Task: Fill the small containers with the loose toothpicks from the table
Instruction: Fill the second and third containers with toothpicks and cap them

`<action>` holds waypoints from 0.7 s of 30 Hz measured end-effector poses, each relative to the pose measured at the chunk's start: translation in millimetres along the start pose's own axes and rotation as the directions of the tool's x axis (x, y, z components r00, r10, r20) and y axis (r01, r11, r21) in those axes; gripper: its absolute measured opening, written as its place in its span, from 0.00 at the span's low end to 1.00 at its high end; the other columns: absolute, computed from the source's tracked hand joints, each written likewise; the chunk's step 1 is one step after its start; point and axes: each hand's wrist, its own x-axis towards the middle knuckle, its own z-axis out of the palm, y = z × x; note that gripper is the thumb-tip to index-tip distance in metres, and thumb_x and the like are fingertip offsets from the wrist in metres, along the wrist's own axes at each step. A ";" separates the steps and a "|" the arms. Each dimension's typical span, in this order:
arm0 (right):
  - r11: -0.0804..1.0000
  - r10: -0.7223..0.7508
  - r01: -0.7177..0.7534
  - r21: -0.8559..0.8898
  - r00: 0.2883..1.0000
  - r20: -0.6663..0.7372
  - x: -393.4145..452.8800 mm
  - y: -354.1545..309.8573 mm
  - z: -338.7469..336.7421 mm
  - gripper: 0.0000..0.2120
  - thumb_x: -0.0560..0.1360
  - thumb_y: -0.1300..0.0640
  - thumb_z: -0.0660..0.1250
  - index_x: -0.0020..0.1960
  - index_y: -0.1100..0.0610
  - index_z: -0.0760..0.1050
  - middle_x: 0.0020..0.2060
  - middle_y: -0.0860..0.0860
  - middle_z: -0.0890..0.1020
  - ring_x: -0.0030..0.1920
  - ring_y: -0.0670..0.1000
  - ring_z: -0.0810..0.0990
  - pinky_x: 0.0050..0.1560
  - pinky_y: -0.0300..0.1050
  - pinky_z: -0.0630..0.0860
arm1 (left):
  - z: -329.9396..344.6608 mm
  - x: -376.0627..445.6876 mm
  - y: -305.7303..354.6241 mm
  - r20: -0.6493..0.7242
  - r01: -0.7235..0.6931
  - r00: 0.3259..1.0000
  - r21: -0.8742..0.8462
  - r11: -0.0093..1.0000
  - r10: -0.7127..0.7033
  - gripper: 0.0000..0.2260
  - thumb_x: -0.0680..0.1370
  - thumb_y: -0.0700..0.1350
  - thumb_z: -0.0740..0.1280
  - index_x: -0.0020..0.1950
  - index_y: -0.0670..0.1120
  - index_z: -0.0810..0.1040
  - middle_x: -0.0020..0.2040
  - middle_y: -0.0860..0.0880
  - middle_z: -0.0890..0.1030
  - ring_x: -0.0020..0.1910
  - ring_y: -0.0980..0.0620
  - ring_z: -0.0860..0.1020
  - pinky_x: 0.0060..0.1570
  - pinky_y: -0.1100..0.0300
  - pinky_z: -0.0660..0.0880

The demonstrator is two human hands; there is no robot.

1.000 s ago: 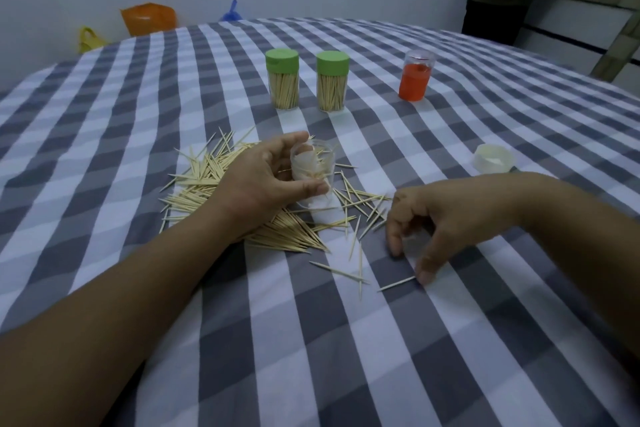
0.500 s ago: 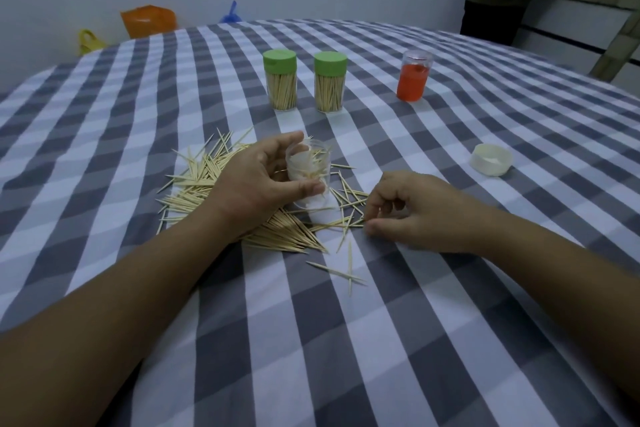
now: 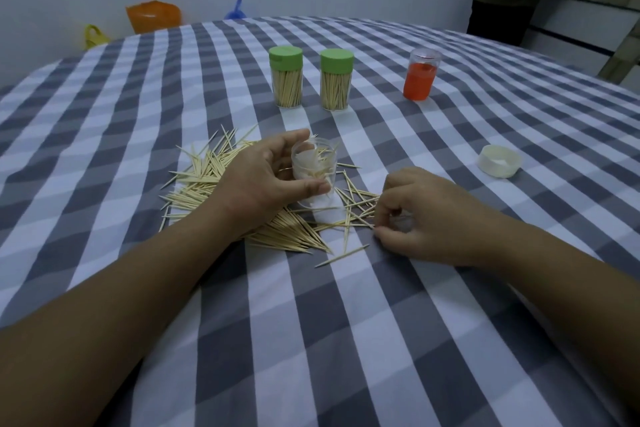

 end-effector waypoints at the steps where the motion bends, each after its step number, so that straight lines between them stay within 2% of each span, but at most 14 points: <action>1: 1.000 0.024 -0.024 -0.011 1.000 -0.017 1.2 4.4 0.3 0.05 0.72 0.49 0.67 0.41 0.48 0.79 0.38 0.42 0.73 0.44 0.41 0.70 0.43 0.35 0.68 | 0.2 0.1 -0.4 -0.001 0.001 1.000 -0.001 1.000 -0.001 0.38 0.63 0.38 0.76 0.71 0.41 0.68 0.54 0.57 0.77 0.48 0.70 0.79 0.45 0.75 0.74; 3: 0.997 0.073 -0.073 0.002 0.997 -0.027 4.0 12.3 0.4 0.05 0.73 0.48 0.68 0.43 0.48 0.80 0.38 0.41 0.73 0.43 0.38 0.69 0.40 0.33 0.64 | 0.1 0.4 -1.2 -0.003 0.001 1.000 0.001 1.000 -0.001 0.36 0.64 0.35 0.76 0.71 0.41 0.68 0.55 0.56 0.77 0.48 0.70 0.79 0.45 0.75 0.74; 5: 0.992 0.100 -0.098 0.084 0.995 -0.022 5.1 17.8 -0.8 0.03 0.72 0.47 0.69 0.45 0.45 0.78 0.41 0.42 0.73 0.45 0.37 0.69 0.41 0.34 0.64 | -0.1 0.6 -1.9 -0.008 0.001 1.000 -0.002 1.000 -0.001 0.36 0.64 0.35 0.76 0.71 0.41 0.68 0.55 0.54 0.77 0.48 0.70 0.79 0.44 0.75 0.74; 6: 0.984 0.107 -0.104 0.147 0.994 -0.011 4.2 18.9 -1.8 0.05 0.72 0.46 0.69 0.47 0.43 0.77 0.44 0.41 0.74 0.47 0.37 0.70 0.44 0.35 0.66 | -0.3 0.6 -2.1 -0.008 0.002 1.000 -0.006 1.000 -0.002 0.36 0.64 0.35 0.76 0.70 0.41 0.68 0.56 0.54 0.77 0.48 0.70 0.79 0.44 0.75 0.74; 8: 0.964 0.104 -0.110 0.241 0.994 0.036 0.7 18.4 -2.0 0.15 0.68 0.40 0.70 0.53 0.40 0.74 0.52 0.41 0.72 0.56 0.38 0.68 0.55 0.37 0.67 | -0.2 0.7 -1.8 -0.004 -0.001 1.000 -0.011 1.000 0.001 0.36 0.64 0.35 0.76 0.70 0.41 0.68 0.56 0.54 0.78 0.48 0.69 0.79 0.45 0.75 0.74; 10: 0.968 0.058 -0.073 0.241 0.996 0.072 -1.1 11.9 0.9 0.24 0.65 0.34 0.69 0.59 0.37 0.72 0.59 0.39 0.67 0.63 0.40 0.62 0.64 0.41 0.61 | 0.3 0.3 -1.0 0.001 -0.002 1.000 -0.014 1.000 0.003 0.38 0.62 0.38 0.76 0.70 0.42 0.68 0.55 0.55 0.78 0.49 0.69 0.79 0.45 0.74 0.74; 13: 0.992 -0.029 0.024 0.122 0.999 0.037 2.0 2.2 12.4 0.26 0.66 0.30 0.65 0.61 0.35 0.72 0.63 0.40 0.64 0.65 0.40 0.57 0.67 0.46 0.56 | 0.9 0.7 -1.0 -0.005 -0.001 1.000 -0.022 1.000 0.001 0.37 0.62 0.38 0.76 0.70 0.42 0.69 0.55 0.55 0.78 0.49 0.68 0.79 0.45 0.74 0.74; 16: 0.995 -0.081 0.083 0.063 0.996 -0.024 4.6 -1.7 19.8 0.22 0.68 0.30 0.57 0.57 0.37 0.76 0.62 0.43 0.69 0.63 0.43 0.60 0.64 0.52 0.62 | 1.0 1.1 -1.0 -0.006 -0.002 1.000 -0.019 1.000 0.002 0.36 0.63 0.36 0.76 0.70 0.42 0.69 0.54 0.56 0.78 0.48 0.69 0.79 0.45 0.74 0.74; 19: 0.988 -0.142 0.147 0.044 0.984 -0.110 5.4 -1.3 23.2 0.15 0.71 0.37 0.61 0.48 0.42 0.80 0.56 0.46 0.74 0.59 0.46 0.66 0.58 0.56 0.68 | 0.9 0.7 -0.1 -0.003 -0.001 1.000 -0.023 1.000 0.001 0.38 0.61 0.40 0.76 0.70 0.42 0.69 0.55 0.56 0.78 0.49 0.68 0.79 0.46 0.73 0.74; 21: 0.985 -0.168 0.172 0.005 0.971 -0.172 5.9 1.3 25.3 0.14 0.71 0.40 0.62 0.44 0.46 0.81 0.54 0.48 0.76 0.57 0.47 0.67 0.54 0.55 0.69 | 0.8 0.6 0.1 -0.001 0.000 1.000 -0.021 1.000 0.000 0.38 0.60 0.41 0.76 0.70 0.42 0.69 0.55 0.56 0.78 0.50 0.67 0.79 0.46 0.73 0.74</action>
